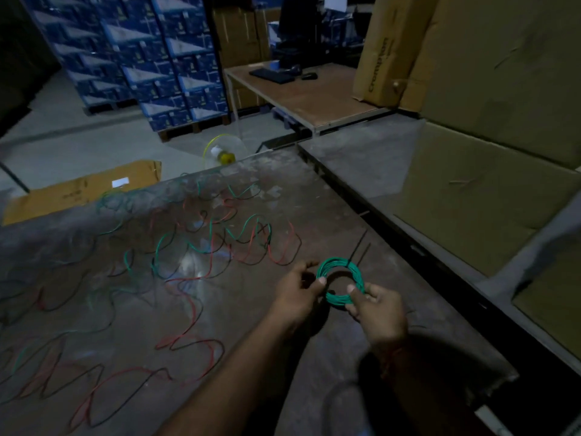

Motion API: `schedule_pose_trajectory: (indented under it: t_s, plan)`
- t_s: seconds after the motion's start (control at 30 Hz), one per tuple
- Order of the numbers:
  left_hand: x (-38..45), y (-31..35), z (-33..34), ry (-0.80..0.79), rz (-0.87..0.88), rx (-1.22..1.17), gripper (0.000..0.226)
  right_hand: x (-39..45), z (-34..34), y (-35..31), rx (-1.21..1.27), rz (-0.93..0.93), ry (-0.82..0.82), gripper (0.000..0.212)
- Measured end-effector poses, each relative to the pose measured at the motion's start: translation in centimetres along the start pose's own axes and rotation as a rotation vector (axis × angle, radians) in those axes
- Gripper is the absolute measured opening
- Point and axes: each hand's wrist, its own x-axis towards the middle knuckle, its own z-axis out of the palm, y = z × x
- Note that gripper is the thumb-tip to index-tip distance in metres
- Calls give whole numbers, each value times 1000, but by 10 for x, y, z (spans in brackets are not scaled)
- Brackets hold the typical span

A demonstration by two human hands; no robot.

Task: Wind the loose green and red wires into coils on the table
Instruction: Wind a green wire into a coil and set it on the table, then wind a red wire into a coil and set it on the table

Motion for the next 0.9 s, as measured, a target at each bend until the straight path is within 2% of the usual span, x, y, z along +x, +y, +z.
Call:
schedule_pose_trajectory:
  t_s: [0.07, 0.13, 0.2, 0.27, 0.37, 0.47, 0.67, 0.8, 0.9]
  plan:
    - [14, -2, 7, 11, 75, 129, 45, 14, 2, -4, -54, 15, 52, 6]
    - [27, -4, 12, 3, 131, 292, 55, 28, 5, -4, -88, 54, 98, 20]
    - [37, -1, 18, -5, 152, 486, 56, 36, 10, -7, -175, 77, 121, 22]
    - [41, 0, 21, -4, 178, 590, 49, 43, 13, -6, -442, 20, 115, 42]
    - [50, -5, 19, -7, 210, 639, 45, 41, 11, -17, -960, -87, 33, 51]
    - [50, -7, 15, -10, 232, 641, 49, 42, 2, -18, -1129, -150, -36, 51]
    - [31, -16, -5, 97, 263, 570, 40, 44, -24, -16, -1025, -292, 55, 29]
    - [2, -20, -30, 129, 267, 614, 30, 29, -8, -18, -921, -426, -42, 30]
    - [-26, -25, -56, 196, 268, 641, 27, 9, 21, -13, -897, -520, -204, 28]
